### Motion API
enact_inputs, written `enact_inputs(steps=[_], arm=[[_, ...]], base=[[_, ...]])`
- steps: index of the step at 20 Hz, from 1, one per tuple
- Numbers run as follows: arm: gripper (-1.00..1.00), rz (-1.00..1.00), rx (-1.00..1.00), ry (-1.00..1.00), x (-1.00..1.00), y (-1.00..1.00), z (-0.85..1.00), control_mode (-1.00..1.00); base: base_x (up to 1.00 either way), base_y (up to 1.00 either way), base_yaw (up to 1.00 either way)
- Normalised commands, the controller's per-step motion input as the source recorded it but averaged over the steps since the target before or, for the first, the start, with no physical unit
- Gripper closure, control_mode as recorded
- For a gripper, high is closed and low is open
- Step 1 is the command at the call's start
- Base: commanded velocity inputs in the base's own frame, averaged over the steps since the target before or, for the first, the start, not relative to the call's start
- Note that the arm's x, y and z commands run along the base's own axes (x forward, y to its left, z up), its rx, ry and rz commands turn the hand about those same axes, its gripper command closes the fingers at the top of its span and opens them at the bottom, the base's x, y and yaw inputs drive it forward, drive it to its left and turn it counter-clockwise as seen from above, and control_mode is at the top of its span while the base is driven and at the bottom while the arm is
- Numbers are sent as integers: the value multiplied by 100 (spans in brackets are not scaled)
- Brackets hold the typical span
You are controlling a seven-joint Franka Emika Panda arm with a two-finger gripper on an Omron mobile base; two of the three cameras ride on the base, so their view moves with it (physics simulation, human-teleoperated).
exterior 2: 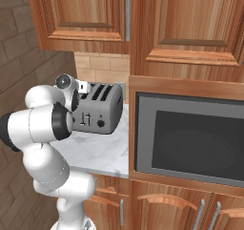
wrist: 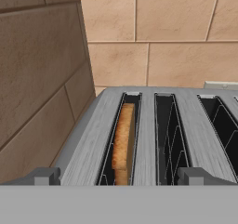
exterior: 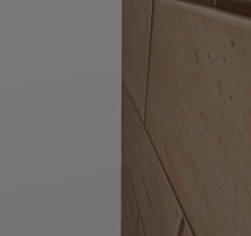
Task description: Start the toaster. Once the lever pops up, take the bread to the plate on the dining counter.
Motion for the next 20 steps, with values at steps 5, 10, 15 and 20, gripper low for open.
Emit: enact_inputs(steps=[5,10,15,20], arm=[[-100,0,0,0,0,0,0,-100],[-100,0,0,0,0,0,0,-100],[-100,0,0,0,0,0,0,-100],[-100,0,0,0,0,0,0,-100]], base=[[0,0,0],[0,0,0],[0,0,0],[0,0,0]])
